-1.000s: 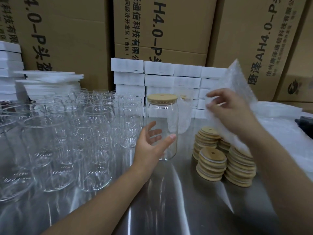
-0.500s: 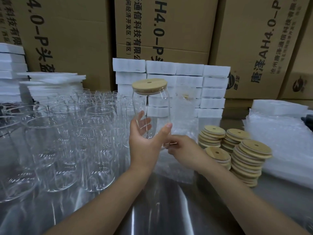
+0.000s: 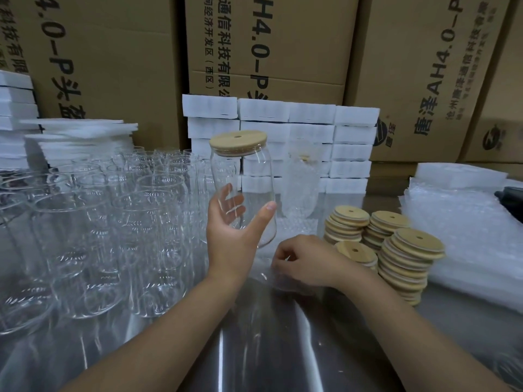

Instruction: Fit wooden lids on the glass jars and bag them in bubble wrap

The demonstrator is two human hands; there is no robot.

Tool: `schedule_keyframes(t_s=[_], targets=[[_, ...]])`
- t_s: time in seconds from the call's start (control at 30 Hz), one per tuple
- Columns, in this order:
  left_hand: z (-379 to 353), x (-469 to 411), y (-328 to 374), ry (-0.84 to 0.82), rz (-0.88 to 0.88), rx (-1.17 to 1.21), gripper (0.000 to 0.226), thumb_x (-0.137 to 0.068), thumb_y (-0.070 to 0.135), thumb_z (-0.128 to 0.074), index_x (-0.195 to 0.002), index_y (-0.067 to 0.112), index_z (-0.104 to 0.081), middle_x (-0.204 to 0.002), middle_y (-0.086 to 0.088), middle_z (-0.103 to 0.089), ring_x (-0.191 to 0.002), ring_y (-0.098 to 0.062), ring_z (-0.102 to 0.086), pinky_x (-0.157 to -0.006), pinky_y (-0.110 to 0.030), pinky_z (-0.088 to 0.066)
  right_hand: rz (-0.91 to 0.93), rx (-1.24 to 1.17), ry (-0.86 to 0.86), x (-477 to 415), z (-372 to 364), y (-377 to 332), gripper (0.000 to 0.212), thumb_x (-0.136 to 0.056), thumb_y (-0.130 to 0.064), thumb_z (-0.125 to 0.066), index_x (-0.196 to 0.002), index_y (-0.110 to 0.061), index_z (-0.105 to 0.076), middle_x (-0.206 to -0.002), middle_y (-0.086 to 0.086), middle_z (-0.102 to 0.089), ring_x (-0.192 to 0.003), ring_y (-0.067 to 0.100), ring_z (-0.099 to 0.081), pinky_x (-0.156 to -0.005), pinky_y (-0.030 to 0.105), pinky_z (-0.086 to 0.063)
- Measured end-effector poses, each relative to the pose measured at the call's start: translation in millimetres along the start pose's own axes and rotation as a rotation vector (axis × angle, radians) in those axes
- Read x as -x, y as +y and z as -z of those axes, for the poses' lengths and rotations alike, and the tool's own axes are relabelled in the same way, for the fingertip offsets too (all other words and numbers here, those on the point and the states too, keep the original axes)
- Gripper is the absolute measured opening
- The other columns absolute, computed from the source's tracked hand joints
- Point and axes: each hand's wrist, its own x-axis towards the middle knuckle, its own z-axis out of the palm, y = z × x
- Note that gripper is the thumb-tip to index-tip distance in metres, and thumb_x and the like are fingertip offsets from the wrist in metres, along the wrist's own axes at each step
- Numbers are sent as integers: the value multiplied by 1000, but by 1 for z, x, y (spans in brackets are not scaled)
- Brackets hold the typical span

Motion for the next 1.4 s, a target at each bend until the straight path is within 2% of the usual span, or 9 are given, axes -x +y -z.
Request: schedule_keyframes(t_s=[0.07,0.17,0.27,0.33,0.43,0.7,0.83,1.03,1.4], targets=[[0,0,-1,-10,4,-2,86,-54,60,-77,-130,37,-43,-117,15,-58,-109,-2,-58,-93,-49,-53,7,7,39,-1,-1,2,10,-90,-33,-57,-84,-29,-64,-83,-14,-61,-82,6,-58,-60,12,-38],[0,1,-2,-20,8,-1,74,-61,50,-77,-126,39,-44,-116,15,-58,-109,-3,-58,-94,-49,-53,8,-64,28,0,-4,3,9,-85,-41,-62,-84,-33,-59,-90,-15,-63,-83,5,-60,-65,17,-42],[-1,1,-3,-21,9,7,73,-60,50,-78,-125,40,-45,-116,15,-58,-108,-2,-58,-93,-49,-53,24,-59,-36,2,-10,1,33,-74,-53,-69,-99,-35,-57,-95,-19,-57,-81,-2,-54,-64,13,-39],[0,1,-3,-18,12,11,77,-56,54,-78,-125,40,-45,-117,14,-59,-109,-3,-59,-93,-49,-53,60,14,3,2,-14,-1,32,-79,-47,-68,-105,-29,-62,-92,-16,-56,-79,1,-53,-62,10,-37],[0,0,-4,-14,14,14,84,-50,61,-75,-126,40,-46,-117,14,-59,-109,-3,-59,-93,-50,-53,63,20,57,1,-15,-2,21,-84,-39,-63,-100,-25,-68,-93,-10,-64,-85,6,-58,-70,17,-44],[0,0,-7,-20,16,-3,82,-51,62,-75,-124,42,-46,-117,14,-59,-110,-7,-60,-92,-51,-53,46,3,76,1,-15,0,15,-87,-28,-59,-100,-23,-66,-99,-4,-66,-91,12,-61,-77,24,-49],[0,0,-7,-29,11,-14,82,-51,63,-75,-125,42,-46,-116,15,-59,-110,-6,-60,-92,-50,-53,47,-47,18,2,-14,1,37,-80,-38,-67,-114,-27,-58,-103,-9,-63,-90,8,-60,-82,27,-52],[1,0,-8,-31,15,-5,81,-50,63,-75,-123,43,-46,-116,14,-59,-110,-7,-60,-92,-51,-53,80,-8,53,1,-16,2,26,-81,-35,-67,-105,-27,-62,-97,-10,-64,-88,7,-58,-77,23,-49],[0,0,-7,-36,29,-13,74,-60,50,-77,-127,39,-45,-116,14,-58,-110,-8,-60,-93,-49,-53,100,31,-12,1,-14,1,48,-76,-40,-68,-122,-26,-62,-87,-18,-50,-79,-1,-49,-62,10,-34]])
